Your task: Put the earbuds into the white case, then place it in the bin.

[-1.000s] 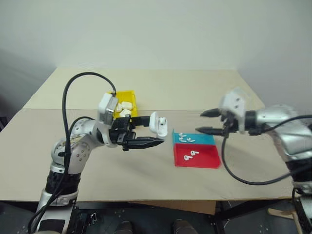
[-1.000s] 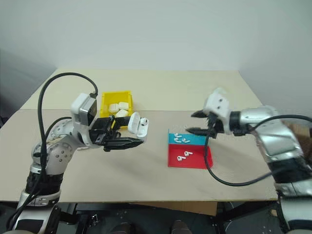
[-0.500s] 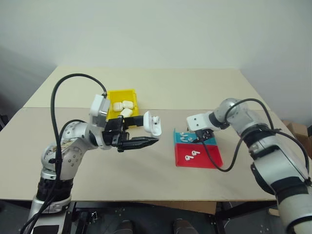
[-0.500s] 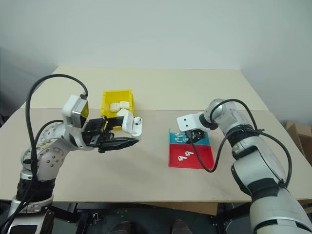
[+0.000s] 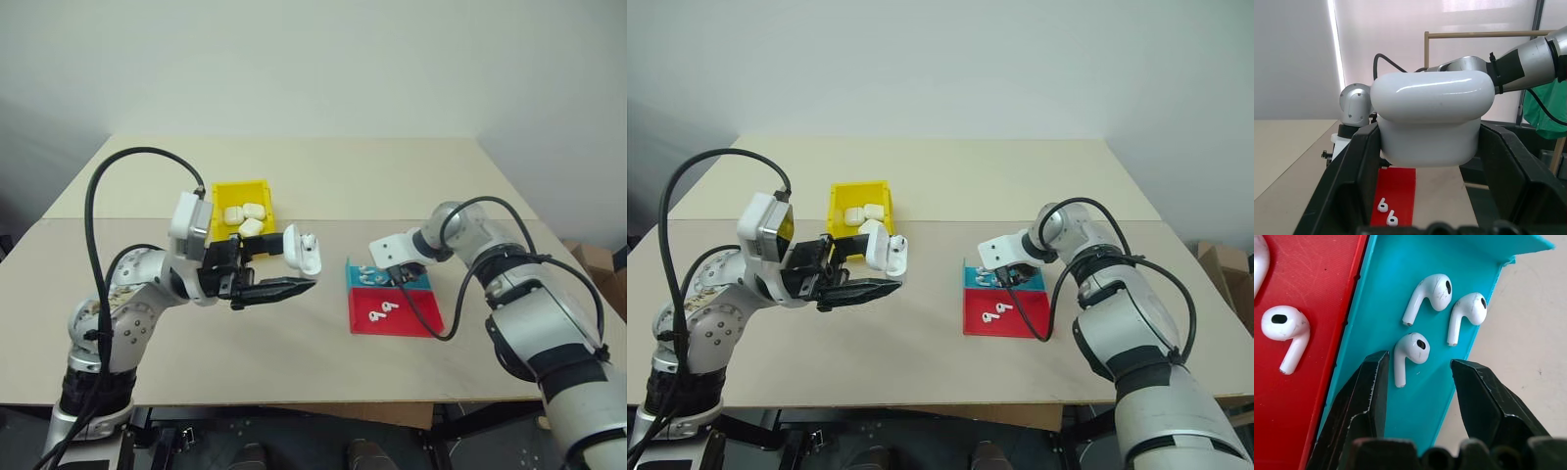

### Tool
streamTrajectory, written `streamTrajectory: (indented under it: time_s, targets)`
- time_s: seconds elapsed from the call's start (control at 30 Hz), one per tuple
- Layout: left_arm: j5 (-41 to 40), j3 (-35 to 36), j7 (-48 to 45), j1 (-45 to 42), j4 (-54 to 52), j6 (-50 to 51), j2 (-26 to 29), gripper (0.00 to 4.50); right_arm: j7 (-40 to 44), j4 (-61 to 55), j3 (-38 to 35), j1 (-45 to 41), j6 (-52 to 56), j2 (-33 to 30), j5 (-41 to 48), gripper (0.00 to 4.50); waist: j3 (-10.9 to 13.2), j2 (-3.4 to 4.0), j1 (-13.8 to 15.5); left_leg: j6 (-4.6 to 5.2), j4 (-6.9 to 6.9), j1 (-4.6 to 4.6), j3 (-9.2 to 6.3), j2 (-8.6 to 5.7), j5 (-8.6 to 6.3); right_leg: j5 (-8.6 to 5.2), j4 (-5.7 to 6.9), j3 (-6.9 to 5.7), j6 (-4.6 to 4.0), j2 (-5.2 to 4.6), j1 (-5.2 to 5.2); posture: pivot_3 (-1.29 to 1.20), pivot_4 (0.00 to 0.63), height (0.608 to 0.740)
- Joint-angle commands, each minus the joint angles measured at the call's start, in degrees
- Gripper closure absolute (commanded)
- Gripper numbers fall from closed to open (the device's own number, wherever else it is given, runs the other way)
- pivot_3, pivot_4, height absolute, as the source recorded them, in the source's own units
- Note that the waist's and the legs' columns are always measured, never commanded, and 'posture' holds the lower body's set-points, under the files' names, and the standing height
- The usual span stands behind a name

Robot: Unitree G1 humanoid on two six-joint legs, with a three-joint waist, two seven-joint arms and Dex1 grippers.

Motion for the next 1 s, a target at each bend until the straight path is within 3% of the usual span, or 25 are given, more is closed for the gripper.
streamTrajectory:
  time_s: [0.03,0.1,0.2,0.37,1.0]
  targets:
    - [-1.15,1.02,0.48,-0.17,-1.77,-0.68,0.55,1.74,-0.76,1.01,-1.21,-0.25,-0.30,0.62,-0.74,2.05,0.00,0.00,-0.23,0.00,0.00,0.02,0.00,0.00,0.00,0.00,0.00,0.00,0.00,0.00,0.02,0.00,0.150,0.740]
    - [-1.13,0.96,0.64,-0.20,-1.81,-0.71,0.56,1.74,-0.70,1.29,-1.42,-0.24,-0.17,0.80,-1.04,2.05,0.00,0.00,-0.52,0.00,0.00,0.05,-0.01,0.00,0.00,0.00,0.00,-0.01,0.00,0.00,0.07,0.00,0.150,0.740]
    - [-1.15,0.98,0.65,-0.24,-1.78,-0.71,0.67,1.74,-0.29,1.50,-1.43,-0.23,-0.35,0.79,-1.64,2.65,0.00,0.00,-0.93,0.00,0.00,0.06,-0.01,0.00,0.00,0.00,0.00,-0.01,0.00,0.00,0.08,0.00,0.150,0.740]
    - [-1.16,1.06,0.61,-0.25,-1.66,-0.77,0.80,1.74,0.60,1.60,-2.31,0.02,-0.41,0.85,-1.34,4.31,0.00,0.00,-0.98,0.00,-0.01,0.06,-0.02,0.00,0.00,0.00,0.01,0.00,0.00,0.00,0.06,0.00,0.150,0.740]
    - [-0.88,0.66,-0.58,-0.75,-0.89,-1.04,0.82,1.74,0.12,1.65,-1.74,1.74,-2.38,-2.17,-4.05,4.31,0.00,0.00,-0.91,0.00,-0.01,0.11,-0.02,0.00,0.00,0.00,0.00,-0.01,0.00,0.00,0.14,0.00,0.150,0.740]
